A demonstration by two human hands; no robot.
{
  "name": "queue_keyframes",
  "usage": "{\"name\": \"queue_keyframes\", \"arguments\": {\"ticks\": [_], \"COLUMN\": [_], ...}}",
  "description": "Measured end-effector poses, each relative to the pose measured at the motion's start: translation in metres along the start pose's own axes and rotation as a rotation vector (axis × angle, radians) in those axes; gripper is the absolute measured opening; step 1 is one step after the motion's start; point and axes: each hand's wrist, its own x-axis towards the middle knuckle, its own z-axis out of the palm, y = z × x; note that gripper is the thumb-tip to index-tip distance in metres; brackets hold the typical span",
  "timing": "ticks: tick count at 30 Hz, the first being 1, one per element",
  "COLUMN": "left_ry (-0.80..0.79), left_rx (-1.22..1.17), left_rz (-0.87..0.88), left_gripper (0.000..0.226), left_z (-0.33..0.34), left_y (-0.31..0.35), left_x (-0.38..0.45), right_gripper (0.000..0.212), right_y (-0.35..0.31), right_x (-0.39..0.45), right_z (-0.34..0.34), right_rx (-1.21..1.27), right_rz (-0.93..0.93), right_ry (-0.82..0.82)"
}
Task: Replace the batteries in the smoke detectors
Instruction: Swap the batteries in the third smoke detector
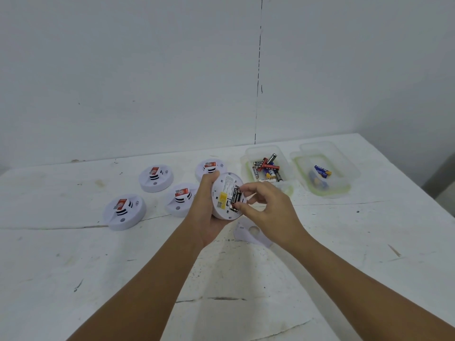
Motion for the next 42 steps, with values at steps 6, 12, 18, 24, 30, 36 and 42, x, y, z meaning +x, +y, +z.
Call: {"name": "queue_keyframes", "arguments": {"ticks": [6,12,18,24,30,36,42], "left_ry": [0.003,0.003,0.027,0.032,0.036,0.040,0.017], "left_rx": [0.004,0.018,0.067,0.057,0.080,0.063,0.071], "left_rz": [0.005,0.008,0.025,0.035,0.047,0.050,0.033], "left_gripper": [0.043,0.045,0.039,0.038,0.038,0.041,0.041], "left_z": [-0.001,0.001,0.008,0.012,0.012,0.006,0.007], "left_y": [-0.001,-0.002,-0.002,-0.004,-0.005,-0.007,-0.008], "left_x": [-0.002,-0.006,-0.008,-0.011,-0.012,-0.012,-0.014], "right_gripper": [0.029,0.030,0.029,0.030,0.025,0.023,0.013], "right_y": [-0.001,0.000,0.000,-0.003,-0.007,-0.014,-0.014], "right_x": [-0.001,-0.001,0.000,-0.005,-0.005,-0.004,-0.004], "right_z": [-0.001,-0.001,-0.003,-0.002,-0.004,-0.002,0.008], "right_rx": [0.020,0.039,0.064,0.093,0.151,0.130,0.291], "right_rz": [0.029,0.057,0.084,0.080,0.117,0.151,0.309], "right_ry": [0.002,-0.021,-0.054,-0.018,-0.025,-0.068,0.054]}}
